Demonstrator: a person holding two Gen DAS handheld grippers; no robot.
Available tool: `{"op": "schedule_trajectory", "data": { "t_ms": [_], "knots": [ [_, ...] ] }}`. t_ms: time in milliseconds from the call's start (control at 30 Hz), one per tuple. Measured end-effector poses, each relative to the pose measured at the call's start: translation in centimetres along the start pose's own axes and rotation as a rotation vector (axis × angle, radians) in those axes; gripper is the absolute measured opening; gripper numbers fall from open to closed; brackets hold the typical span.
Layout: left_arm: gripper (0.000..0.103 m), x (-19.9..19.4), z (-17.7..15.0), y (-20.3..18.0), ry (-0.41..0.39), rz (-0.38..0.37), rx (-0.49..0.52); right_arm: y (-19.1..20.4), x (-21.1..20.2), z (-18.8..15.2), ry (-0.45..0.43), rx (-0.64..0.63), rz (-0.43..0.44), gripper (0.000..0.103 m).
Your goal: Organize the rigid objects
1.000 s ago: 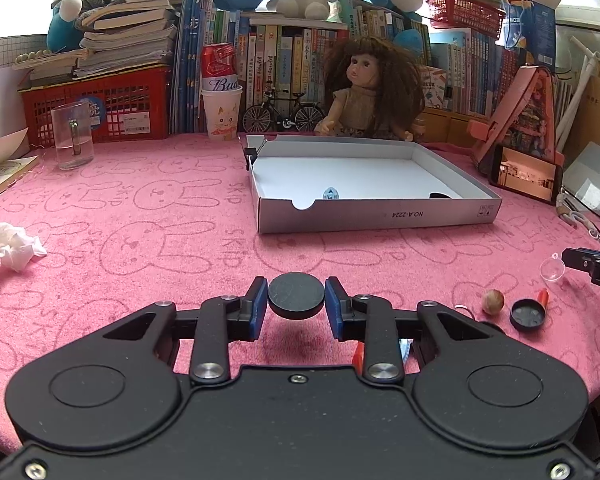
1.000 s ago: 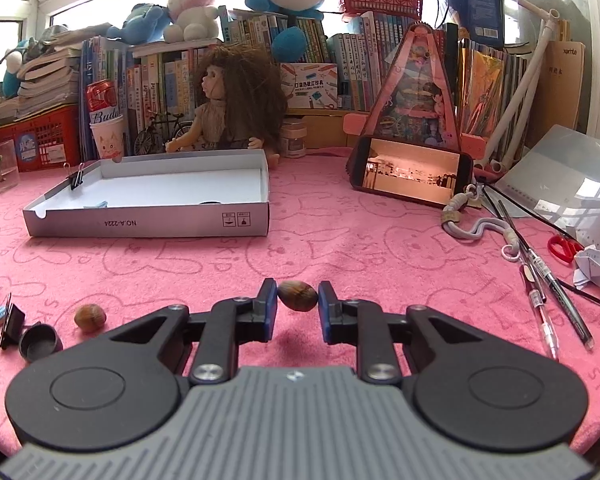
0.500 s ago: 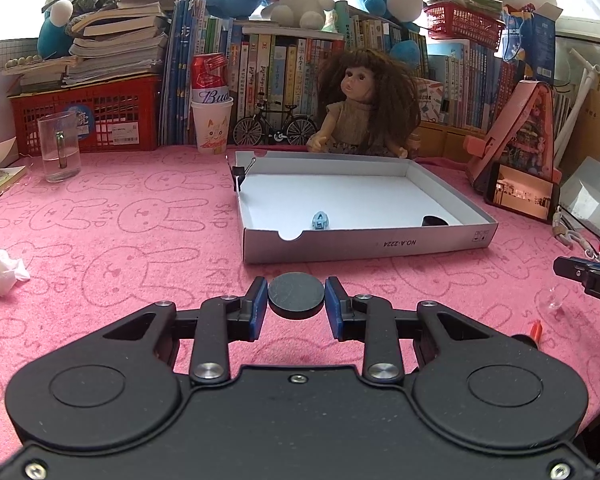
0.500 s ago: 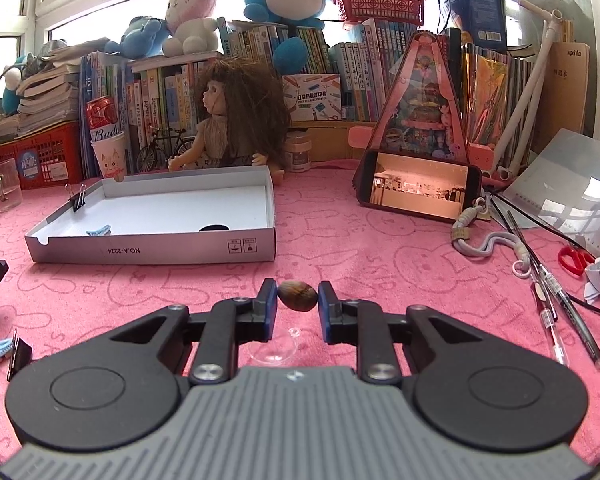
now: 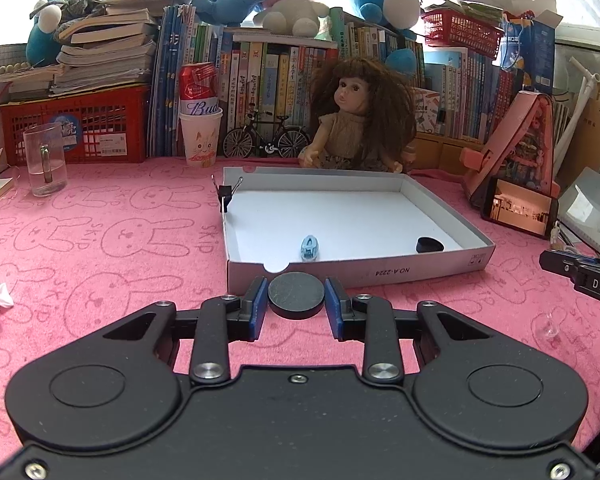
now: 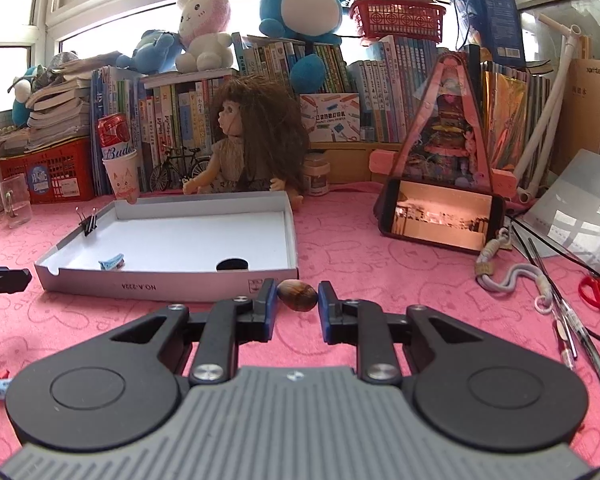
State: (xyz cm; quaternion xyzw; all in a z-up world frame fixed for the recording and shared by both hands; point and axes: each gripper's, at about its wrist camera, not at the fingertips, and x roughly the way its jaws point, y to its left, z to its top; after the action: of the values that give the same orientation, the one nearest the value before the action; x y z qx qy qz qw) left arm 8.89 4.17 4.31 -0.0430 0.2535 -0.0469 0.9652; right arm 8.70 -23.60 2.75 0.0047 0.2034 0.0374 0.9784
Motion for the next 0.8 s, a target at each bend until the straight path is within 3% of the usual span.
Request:
{"op": "schedule_trajectory", "data": {
  "t_ms": [467,633,800],
  "knots": [
    [0.029,3.3,3.5,-0.8,-0.042,-0.004,0.0,1.5,4.1,2.6,0.013,0.031,0.044,0.026],
    [0.029,5.8,4.4,-1.0,-0.042,-0.003,-0.021,1.7,6.6,3.1,0.049,0.065,0.085,0.026],
    [0.029,8.8,5.5,-1.1,-0.006,-0.003,-0.04,0.8,10.0,4.0,0.126,0.18,0.153,0.026]
  ]
}}
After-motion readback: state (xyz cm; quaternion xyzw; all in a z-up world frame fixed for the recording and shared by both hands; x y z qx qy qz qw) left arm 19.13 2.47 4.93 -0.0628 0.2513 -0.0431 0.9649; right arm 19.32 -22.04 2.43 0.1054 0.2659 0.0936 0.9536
